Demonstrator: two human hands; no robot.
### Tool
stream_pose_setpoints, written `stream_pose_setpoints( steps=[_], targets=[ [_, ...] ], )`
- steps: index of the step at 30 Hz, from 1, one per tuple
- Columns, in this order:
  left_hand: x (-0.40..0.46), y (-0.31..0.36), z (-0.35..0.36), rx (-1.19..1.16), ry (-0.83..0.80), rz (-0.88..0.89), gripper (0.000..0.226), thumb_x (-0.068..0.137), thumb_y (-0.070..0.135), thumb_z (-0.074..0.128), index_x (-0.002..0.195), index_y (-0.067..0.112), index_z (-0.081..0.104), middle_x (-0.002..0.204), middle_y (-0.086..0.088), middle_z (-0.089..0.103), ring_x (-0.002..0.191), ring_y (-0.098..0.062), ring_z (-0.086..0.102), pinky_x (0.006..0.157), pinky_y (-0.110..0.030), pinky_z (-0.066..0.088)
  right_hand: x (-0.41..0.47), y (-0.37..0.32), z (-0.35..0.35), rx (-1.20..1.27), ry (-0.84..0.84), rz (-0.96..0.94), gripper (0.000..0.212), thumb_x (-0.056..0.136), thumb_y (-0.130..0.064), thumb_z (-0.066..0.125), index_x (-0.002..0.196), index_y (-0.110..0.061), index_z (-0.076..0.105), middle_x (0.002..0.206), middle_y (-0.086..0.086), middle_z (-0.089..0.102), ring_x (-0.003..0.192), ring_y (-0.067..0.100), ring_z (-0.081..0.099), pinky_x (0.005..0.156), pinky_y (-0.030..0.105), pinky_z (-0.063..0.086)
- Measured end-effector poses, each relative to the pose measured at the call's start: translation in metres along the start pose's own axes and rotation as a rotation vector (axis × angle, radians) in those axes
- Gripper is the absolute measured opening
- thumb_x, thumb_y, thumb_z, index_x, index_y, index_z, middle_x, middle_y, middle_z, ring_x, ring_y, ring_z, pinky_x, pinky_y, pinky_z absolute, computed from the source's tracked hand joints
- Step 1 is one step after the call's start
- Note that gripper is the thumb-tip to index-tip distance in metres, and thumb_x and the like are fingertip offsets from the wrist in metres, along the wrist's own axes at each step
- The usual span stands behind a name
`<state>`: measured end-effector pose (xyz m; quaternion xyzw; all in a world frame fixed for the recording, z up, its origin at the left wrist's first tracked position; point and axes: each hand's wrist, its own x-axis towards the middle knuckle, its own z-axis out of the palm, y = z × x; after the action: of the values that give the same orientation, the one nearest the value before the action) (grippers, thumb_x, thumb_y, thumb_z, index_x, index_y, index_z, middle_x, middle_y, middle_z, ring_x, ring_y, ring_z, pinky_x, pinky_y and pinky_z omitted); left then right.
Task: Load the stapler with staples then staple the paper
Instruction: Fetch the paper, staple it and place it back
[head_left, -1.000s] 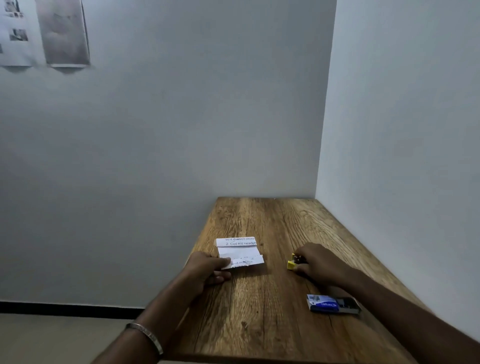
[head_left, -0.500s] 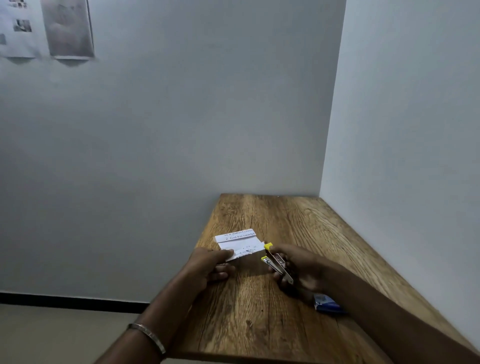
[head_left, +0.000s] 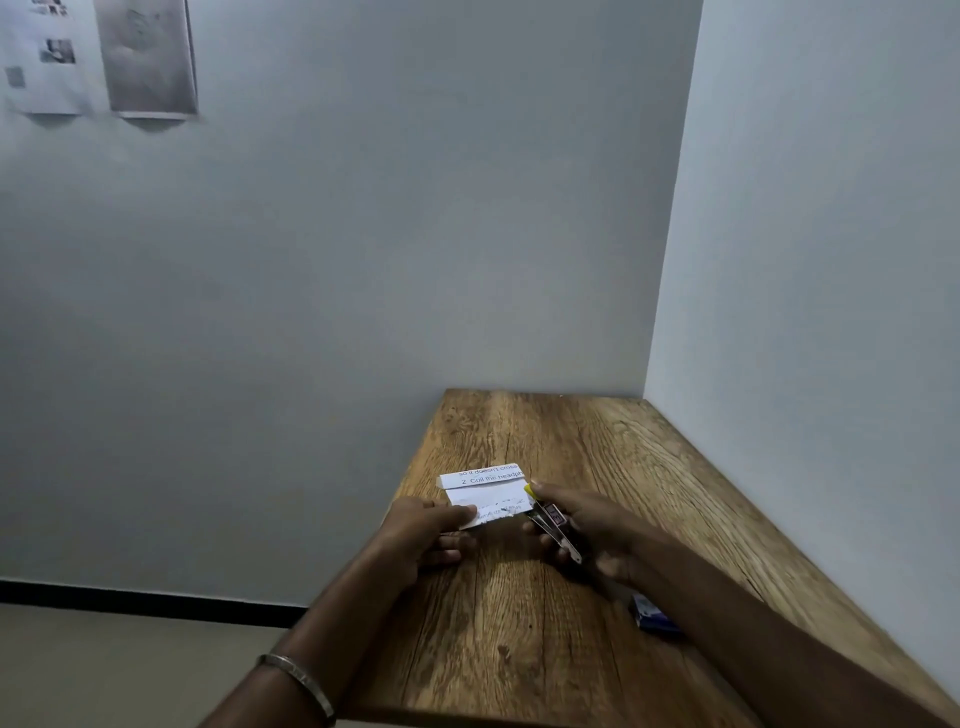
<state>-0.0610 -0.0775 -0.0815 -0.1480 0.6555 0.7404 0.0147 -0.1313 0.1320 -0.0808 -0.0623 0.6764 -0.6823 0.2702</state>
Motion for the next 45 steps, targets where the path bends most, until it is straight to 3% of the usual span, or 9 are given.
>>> stream_pose_setpoints(
  steps=[5, 11, 16, 20, 25, 37, 45],
  targets=[
    [-0.001, 0.002, 0.0, 0.007, -0.02, -0.009, 0.034, 0.083, 0.005, 0.077, 0.11, -0.007, 0.062, 0.072, -0.017, 0.074, 0.05, -0.017, 0.069, 0.045, -0.022, 0.053, 0.005, 0.002, 0.001, -0.012, 0.078, -0.035, 0.037, 0.087, -0.036, 0.073, 0.101, -0.001, 0.075, 0.095, 0.017, 0.077, 0.053, 0.014, 0.063, 0.04, 0.021, 0.041],
    [-0.001, 0.001, -0.001, 0.01, -0.027, -0.006, 0.021, 0.082, 0.005, 0.077, 0.096, -0.002, 0.064, 0.068, -0.016, 0.074, 0.048, -0.016, 0.068, 0.043, -0.021, 0.053, 0.005, 0.003, 0.005, 0.046, 0.142, -0.056, 0.029, 0.085, -0.023, 0.076, 0.095, 0.005, 0.073, 0.081, 0.02, 0.076, 0.058, 0.02, 0.069, 0.042, 0.023, 0.05],
    [0.003, -0.001, -0.001, 0.014, -0.011, 0.0, 0.025, 0.082, 0.006, 0.078, 0.101, -0.003, 0.064, 0.072, -0.017, 0.075, 0.051, -0.017, 0.069, 0.043, -0.021, 0.054, 0.002, 0.004, 0.007, 0.111, 0.101, -0.044, 0.034, 0.085, -0.019, 0.077, 0.105, 0.008, 0.068, 0.088, 0.024, 0.076, 0.064, 0.024, 0.075, 0.047, 0.026, 0.058],
    [0.006, -0.002, -0.001, 0.036, -0.006, 0.01, 0.021, 0.082, 0.007, 0.079, 0.097, -0.002, 0.067, 0.073, -0.016, 0.075, 0.052, -0.016, 0.068, 0.044, -0.021, 0.053, 0.001, 0.007, 0.012, 0.11, 0.043, -0.029, 0.035, 0.083, -0.022, 0.079, 0.108, 0.001, 0.071, 0.09, 0.021, 0.077, 0.072, 0.027, 0.076, 0.049, 0.025, 0.058],
    [0.006, -0.002, -0.001, 0.035, -0.011, 0.014, 0.021, 0.081, 0.007, 0.079, 0.095, -0.002, 0.066, 0.07, -0.015, 0.075, 0.051, -0.016, 0.067, 0.044, -0.021, 0.053, 0.007, 0.009, 0.017, 0.121, 0.087, -0.048, 0.034, 0.084, -0.021, 0.078, 0.105, 0.004, 0.07, 0.082, 0.021, 0.076, 0.062, 0.022, 0.074, 0.046, 0.024, 0.056],
    [0.006, -0.004, -0.001, 0.046, -0.014, 0.034, 0.031, 0.081, 0.008, 0.079, 0.106, -0.007, 0.066, 0.072, -0.016, 0.074, 0.051, -0.015, 0.067, 0.044, -0.02, 0.053, 0.005, 0.008, 0.016, 0.138, 0.093, -0.03, 0.036, 0.084, -0.022, 0.078, 0.104, 0.006, 0.07, 0.08, 0.021, 0.075, 0.061, 0.023, 0.073, 0.048, 0.027, 0.057],
    [0.008, -0.006, 0.0, 0.056, -0.024, 0.045, 0.025, 0.082, 0.008, 0.079, 0.1, -0.005, 0.069, 0.073, -0.016, 0.073, 0.053, -0.016, 0.065, 0.047, -0.021, 0.053, -0.001, 0.008, 0.02, 0.096, 0.124, -0.039, 0.027, 0.087, -0.021, 0.074, 0.09, 0.006, 0.072, 0.068, 0.019, 0.073, 0.047, 0.021, 0.065, 0.044, 0.026, 0.055]
  ],
)
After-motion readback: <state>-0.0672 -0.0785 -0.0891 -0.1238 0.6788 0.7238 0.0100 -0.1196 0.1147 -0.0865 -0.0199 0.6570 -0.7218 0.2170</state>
